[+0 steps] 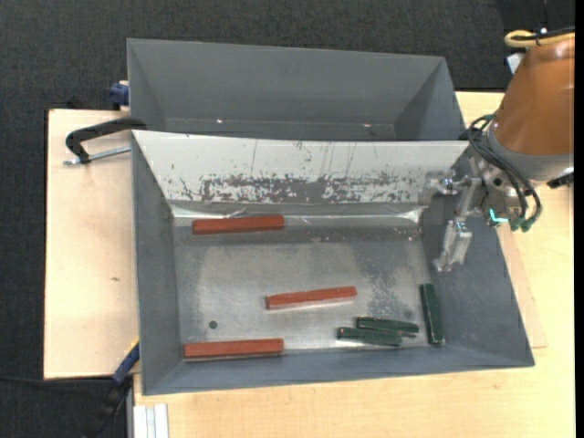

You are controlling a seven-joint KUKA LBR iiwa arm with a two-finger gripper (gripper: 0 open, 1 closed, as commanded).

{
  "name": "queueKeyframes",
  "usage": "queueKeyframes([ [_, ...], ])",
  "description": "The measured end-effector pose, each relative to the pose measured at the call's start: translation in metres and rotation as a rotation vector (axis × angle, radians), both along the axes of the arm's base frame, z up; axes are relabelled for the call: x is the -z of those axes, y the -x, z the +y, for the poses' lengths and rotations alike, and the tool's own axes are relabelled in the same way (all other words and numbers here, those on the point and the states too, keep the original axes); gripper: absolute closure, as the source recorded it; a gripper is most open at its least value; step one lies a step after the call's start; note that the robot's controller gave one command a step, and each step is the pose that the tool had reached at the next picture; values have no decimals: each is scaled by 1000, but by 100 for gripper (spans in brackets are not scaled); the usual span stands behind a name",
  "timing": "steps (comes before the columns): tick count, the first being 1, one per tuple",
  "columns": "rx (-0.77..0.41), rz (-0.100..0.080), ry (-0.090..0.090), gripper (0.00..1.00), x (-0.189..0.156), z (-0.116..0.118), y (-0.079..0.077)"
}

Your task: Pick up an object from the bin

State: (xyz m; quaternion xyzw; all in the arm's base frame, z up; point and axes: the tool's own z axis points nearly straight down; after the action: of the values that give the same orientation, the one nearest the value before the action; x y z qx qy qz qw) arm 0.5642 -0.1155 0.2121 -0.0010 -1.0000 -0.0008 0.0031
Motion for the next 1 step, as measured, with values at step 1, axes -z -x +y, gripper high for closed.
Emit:
queueKeyframes([
  [1,-2,-8,1,0,-4,0,-2],
])
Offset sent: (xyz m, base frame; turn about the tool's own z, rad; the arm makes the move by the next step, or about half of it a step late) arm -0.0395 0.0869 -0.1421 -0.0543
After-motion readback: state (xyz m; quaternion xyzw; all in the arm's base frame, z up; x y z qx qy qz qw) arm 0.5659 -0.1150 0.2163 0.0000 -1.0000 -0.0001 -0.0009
